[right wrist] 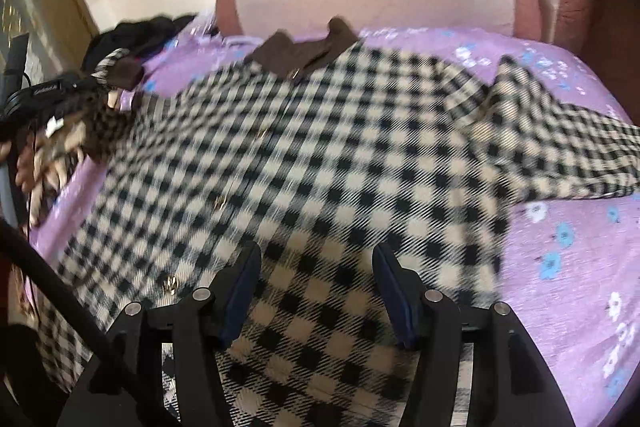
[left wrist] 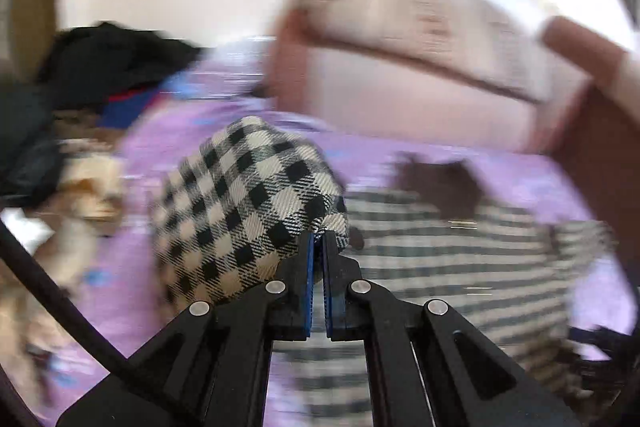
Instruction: Fold large clothes
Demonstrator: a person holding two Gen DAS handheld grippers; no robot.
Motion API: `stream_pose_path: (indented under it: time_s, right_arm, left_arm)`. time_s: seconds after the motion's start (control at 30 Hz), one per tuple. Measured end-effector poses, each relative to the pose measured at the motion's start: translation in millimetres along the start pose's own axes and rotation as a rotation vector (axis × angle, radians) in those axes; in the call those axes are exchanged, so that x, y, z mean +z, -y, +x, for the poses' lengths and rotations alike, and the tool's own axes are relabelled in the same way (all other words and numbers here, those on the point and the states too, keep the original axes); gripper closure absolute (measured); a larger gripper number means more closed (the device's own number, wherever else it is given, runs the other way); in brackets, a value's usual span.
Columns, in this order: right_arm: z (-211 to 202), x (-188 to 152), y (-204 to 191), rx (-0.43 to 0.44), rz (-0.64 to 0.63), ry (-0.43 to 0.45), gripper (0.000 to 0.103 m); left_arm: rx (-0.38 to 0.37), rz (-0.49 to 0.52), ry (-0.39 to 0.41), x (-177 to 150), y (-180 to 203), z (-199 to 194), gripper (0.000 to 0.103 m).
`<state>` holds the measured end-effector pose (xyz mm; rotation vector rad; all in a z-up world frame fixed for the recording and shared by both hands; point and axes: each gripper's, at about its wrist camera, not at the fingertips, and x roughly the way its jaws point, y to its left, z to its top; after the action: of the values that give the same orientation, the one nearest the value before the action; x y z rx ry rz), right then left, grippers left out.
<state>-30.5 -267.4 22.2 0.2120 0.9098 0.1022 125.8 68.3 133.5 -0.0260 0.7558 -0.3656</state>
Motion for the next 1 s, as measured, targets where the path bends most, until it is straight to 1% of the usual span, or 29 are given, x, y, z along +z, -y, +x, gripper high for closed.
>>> stream_pose_path:
  time_s: [0.07,0.13,0.17,0.2,0.23,0.27,0.3,0.37,0.4,0.43,0.5,0.57,0.6,0.63,0.7,0.73,0.77,0.83,0.9,0.93,0.97,1.0]
  right_arm:
    - [-6.8,3.3,8.6,-0.01,0.024,0.018,0.04]
    - [-12.4,6.4,19.4,-0.024,0.053,0.033,0.04]
    - [-14.2,7.3,23.0,-0.027,0.061,0.035,0.04]
    - [-17.0,9.4,28.9,-0.028,0.079,0.04,0.04]
    - [-18.9,11.5,32.4,-0.023,0.089,0.044,0.04]
    - [-21.8,13.5,36.5,-0.013,0.101,0.049,0.04]
    - [-24.5,15.0,39.5,-0.003,0.111,0.054,0.04]
    - [-28.4,16.0,43.0,0.022,0.127,0.058,0.04]
    - [-29.6,16.4,45.2,0.044,0.141,0.057,0.04]
    - [-29.8,16.2,46.3,0.059,0.151,0.055,0.04]
    - [-29.7,15.9,52.0,0.1,0.183,0.045,0.04]
    - [-18.5,21.4,53.7,0.148,0.231,0.023,0.04]
    - [-13.0,24.4,51.6,0.163,0.243,0.013,0.04]
    - [-5.1,30.0,49.2,0.182,0.256,0.002,0.04]
    - [10.9,42.5,41.0,0.188,0.263,-0.009,0.04]
    - [20.5,48.1,36.6,0.201,0.269,-0.017,0.04]
    - [28.8,51.5,33.7,0.214,0.276,-0.028,0.04]
    - [51.0,56.9,24.9,0.215,0.286,-0.061,0.04]
    - [73.6,57.2,13.5,0.18,0.261,-0.102,0.04]
    - [81.5,55.6,9.2,0.172,0.25,-0.111,0.04]
    - [83.3,55.8,4.7,0.157,0.232,-0.097,0.042]
    - [83.1,57.1,-0.1,0.15,0.21,-0.088,0.06]
  left_arm:
    - [-0.151,0.0,-0.03,-4.1,53.6,10.4,0.1]
    - [-0.224,0.011,-0.069,-12.2,95.2,23.4,0.098]
    - [-0.231,0.026,-0.099,-18.0,118.2,33.0,0.095]
    - [-0.224,0.036,-0.127,-23.7,134.5,38.5,0.083]
    - [-0.216,0.035,-0.153,-27.9,143.9,43.1,0.066]
    - [-0.215,0.031,-0.175,-34.2,153.2,43.8,0.06]
    - [-0.22,0.027,-0.176,-39.8,158.0,39.9,0.055]
    - [-0.225,0.031,-0.174,-46.9,156.2,27.8,0.053]
    - [-0.205,0.036,-0.168,-53.3,152.9,15.5,0.049]
    - [-0.176,0.037,-0.161,-57.0,147.0,7.1,0.043]
    - [-0.07,0.042,-0.132,-67.6,125.6,-16.0,0.038]
    - [0.02,0.046,-0.105,-77.5,104.7,-32.3,0.036]
    - [0.048,0.045,-0.1,-81.4,96.7,-35.5,0.036]
    - [0.094,0.037,-0.095,-85.0,82.4,-40.1,0.036]
    - [0.169,0.02,-0.08,-87.0,60.2,-43.3,0.036]
    - [0.214,0.003,-0.074,-88.3,47.4,-44.3,0.036]
    - [0.241,-0.023,-0.071,-89.0,34.8,-45.1,0.036]
    - [0.237,-0.077,-0.058,-91.1,15.7,-49.7,0.036]
    - [0.23,-0.116,-0.042,-92.8,1.9,-50.2,0.036]
    - [0.236,-0.125,-0.034,-93.5,-3.4,-49.6,0.036]
    - [0.242,-0.126,-0.03,-93.9,-6.6,-48.9,0.036]
    - [0.251,-0.121,-0.031,-94.3,-10.5,-46.8,0.036]
